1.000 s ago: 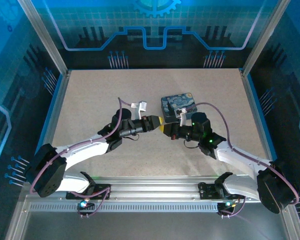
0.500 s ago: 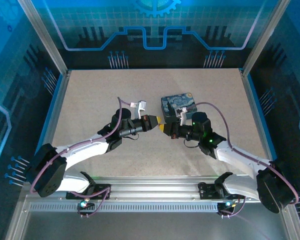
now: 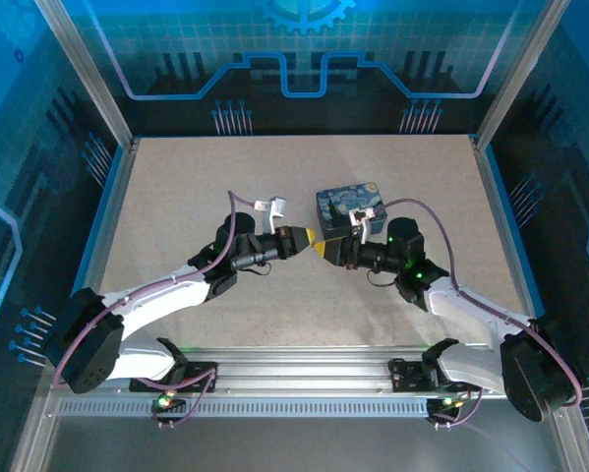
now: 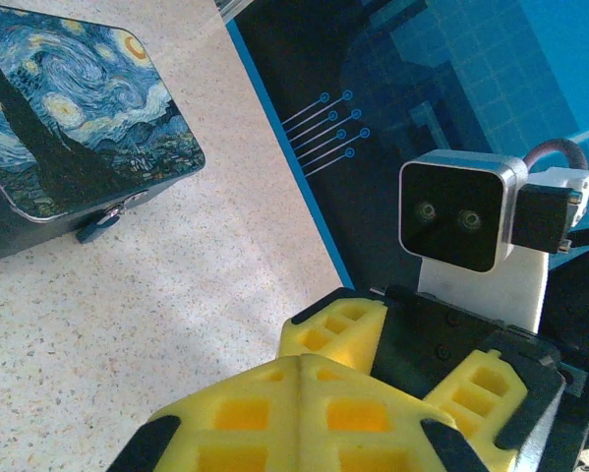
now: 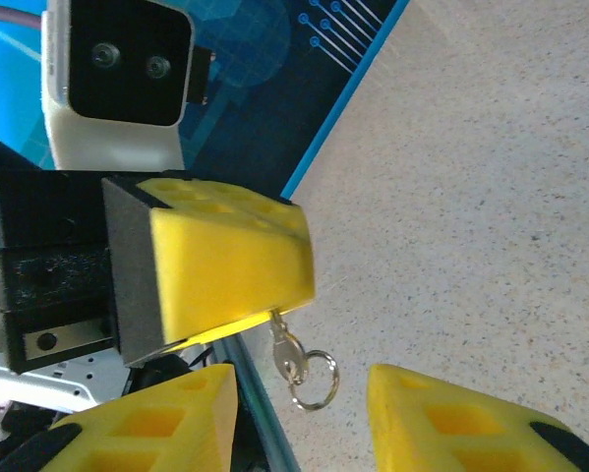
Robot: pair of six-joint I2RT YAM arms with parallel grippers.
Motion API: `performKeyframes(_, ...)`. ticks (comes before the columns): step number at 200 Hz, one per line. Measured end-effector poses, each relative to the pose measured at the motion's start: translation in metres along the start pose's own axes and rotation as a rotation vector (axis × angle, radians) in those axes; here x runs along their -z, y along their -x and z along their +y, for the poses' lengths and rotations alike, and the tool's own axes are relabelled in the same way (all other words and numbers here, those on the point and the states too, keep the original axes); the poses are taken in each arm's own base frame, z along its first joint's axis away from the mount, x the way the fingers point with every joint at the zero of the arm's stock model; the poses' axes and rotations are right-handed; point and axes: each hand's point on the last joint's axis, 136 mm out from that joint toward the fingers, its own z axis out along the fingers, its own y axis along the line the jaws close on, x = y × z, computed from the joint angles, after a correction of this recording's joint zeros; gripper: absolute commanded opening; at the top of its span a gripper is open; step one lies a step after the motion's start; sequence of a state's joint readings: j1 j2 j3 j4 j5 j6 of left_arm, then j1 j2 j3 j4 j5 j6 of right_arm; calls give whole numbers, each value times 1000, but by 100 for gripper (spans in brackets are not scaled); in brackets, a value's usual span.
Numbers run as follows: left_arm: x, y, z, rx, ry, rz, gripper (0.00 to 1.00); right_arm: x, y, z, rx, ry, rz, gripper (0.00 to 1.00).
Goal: Unlock the padlock with the key
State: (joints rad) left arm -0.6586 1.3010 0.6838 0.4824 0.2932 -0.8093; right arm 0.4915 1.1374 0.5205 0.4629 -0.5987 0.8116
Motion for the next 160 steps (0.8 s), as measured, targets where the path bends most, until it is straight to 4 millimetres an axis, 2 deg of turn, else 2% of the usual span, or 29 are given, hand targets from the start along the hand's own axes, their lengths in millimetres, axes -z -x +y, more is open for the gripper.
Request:
performKeyframes(35,0,-1,1,2,4,3,0,-1,0,4,10,25,6,38)
performKeyframes(122,0,-1,1,2,4,3,0,-9,-9,-5,-21,21,44,28)
performKeyframes(160,0,-1,1,2,4,3,0,-9,-9,-5,-21,21,44,28)
